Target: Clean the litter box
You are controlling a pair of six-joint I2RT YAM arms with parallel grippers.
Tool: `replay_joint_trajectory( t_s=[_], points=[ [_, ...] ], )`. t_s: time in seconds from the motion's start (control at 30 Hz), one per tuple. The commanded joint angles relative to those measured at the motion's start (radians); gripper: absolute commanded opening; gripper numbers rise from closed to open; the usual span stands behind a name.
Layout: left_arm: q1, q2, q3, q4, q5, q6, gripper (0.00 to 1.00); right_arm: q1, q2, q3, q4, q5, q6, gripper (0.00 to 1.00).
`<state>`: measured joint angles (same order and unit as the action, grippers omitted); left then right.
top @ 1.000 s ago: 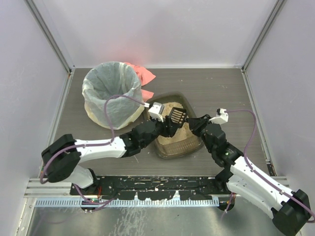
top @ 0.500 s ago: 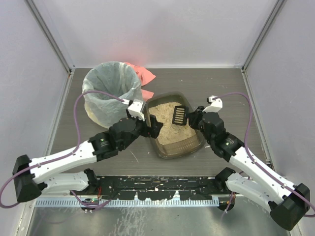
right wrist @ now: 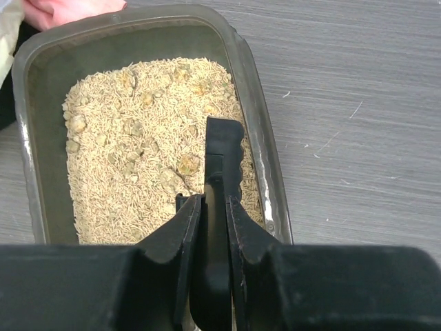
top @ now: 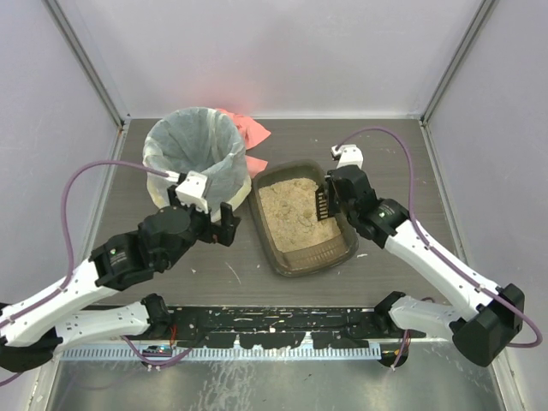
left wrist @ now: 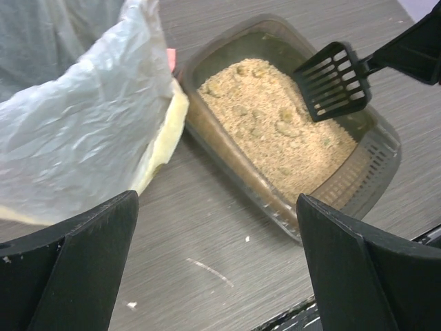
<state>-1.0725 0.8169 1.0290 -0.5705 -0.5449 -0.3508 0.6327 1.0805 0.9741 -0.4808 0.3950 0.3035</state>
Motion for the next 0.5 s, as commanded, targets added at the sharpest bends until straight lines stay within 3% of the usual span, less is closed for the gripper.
replay_joint_trajectory(
  t_s=[0.0,0.17,0.47],
  points=[
    [-0.001,-0.059,0.058,-0.169,-0.079,0.037,0.99,-0.001,0.061,0.119,-0.058,0.007,-0.101,0.01],
    [-0.002,-0.124,0.078,-0.213,-0.146,0.078,0.98,0.014,0.168,0.200,-0.091,0.004,-0.140,0.01],
    [-0.001,-0.262,0.013,-0.173,-0.180,0.139,0.98,0.129,0.282,0.331,-0.199,0.244,-0.186,0.01]
  ],
)
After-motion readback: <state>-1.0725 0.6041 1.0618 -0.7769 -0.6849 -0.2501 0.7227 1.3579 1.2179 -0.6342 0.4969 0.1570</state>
